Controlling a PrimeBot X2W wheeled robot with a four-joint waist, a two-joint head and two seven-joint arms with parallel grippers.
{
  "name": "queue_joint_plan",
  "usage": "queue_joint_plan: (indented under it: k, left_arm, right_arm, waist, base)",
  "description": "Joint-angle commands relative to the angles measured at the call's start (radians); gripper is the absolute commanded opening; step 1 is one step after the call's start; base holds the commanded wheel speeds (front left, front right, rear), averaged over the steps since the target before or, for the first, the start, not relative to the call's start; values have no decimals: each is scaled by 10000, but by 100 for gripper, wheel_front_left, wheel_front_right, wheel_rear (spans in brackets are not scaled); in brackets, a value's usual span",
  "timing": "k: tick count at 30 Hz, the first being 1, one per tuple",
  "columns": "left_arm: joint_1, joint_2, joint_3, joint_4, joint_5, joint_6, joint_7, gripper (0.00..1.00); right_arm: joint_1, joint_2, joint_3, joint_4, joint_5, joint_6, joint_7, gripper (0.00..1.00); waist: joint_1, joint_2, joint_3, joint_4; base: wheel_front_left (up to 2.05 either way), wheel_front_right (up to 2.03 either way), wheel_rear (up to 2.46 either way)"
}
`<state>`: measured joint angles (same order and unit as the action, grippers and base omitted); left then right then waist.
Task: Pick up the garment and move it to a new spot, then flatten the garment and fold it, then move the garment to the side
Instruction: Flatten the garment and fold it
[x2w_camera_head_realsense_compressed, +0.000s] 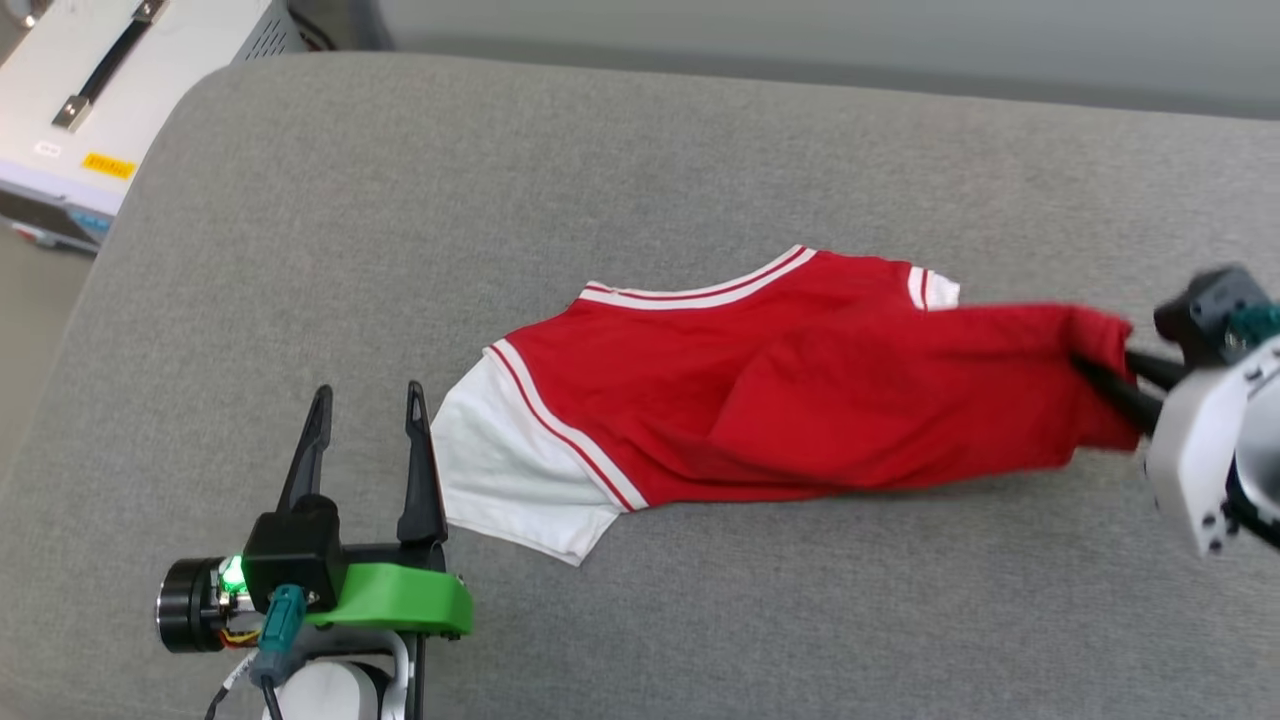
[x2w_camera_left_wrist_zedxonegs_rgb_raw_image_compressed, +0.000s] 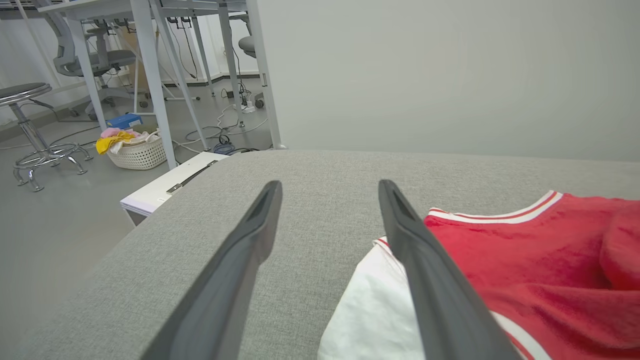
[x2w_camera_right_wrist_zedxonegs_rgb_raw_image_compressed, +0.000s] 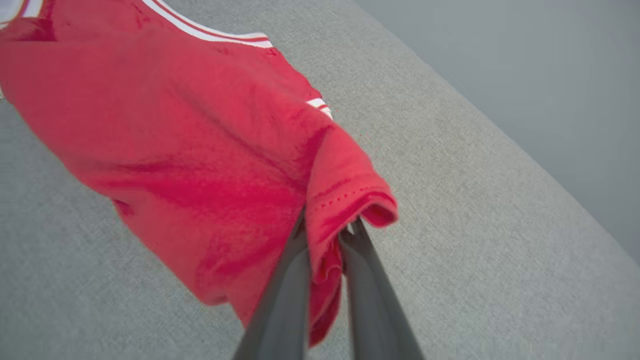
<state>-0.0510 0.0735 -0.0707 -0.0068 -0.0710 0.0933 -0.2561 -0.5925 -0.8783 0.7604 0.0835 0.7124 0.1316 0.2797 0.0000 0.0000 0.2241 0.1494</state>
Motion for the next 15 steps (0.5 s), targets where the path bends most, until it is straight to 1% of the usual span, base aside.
queue_joint_plan:
  k: [1,5,10,12,15]
  left_arm:
    - [196,-56,9,38,100,-54,-57,100]
    - [382,-76,46,85,137,-64,-57,100]
    - [546,-89,118,120,181,-99,-57,100]
    - [570,-93,147,125,195,-115,-57,100]
    - [570,-96,181,176,233,-133,-57,100]
  right_arm:
    - [764,26,-368,-189,-135,-9,76,0]
    - [2972,443,-1726,-625,-294,-9,209,0]
    - [5706,1441,-3367,-916,-846,-9,429,0]
    - [6604,1933,-3790,-909,-1057,-9,583,0]
    - [7515,2548,-4123,-741,-1278,-9,784,0]
  waist:
    - [0,0,-452,-352]
    - [0,0,-682,-487]
    - [0,0,-799,-586]
    - [0,0,-787,-614]
    - [0,0,-746,-630]
  base:
    - [0,0,0]
    - [0,0,0]
    - [0,0,0]
    - [0,0,0]
    - [0,0,0]
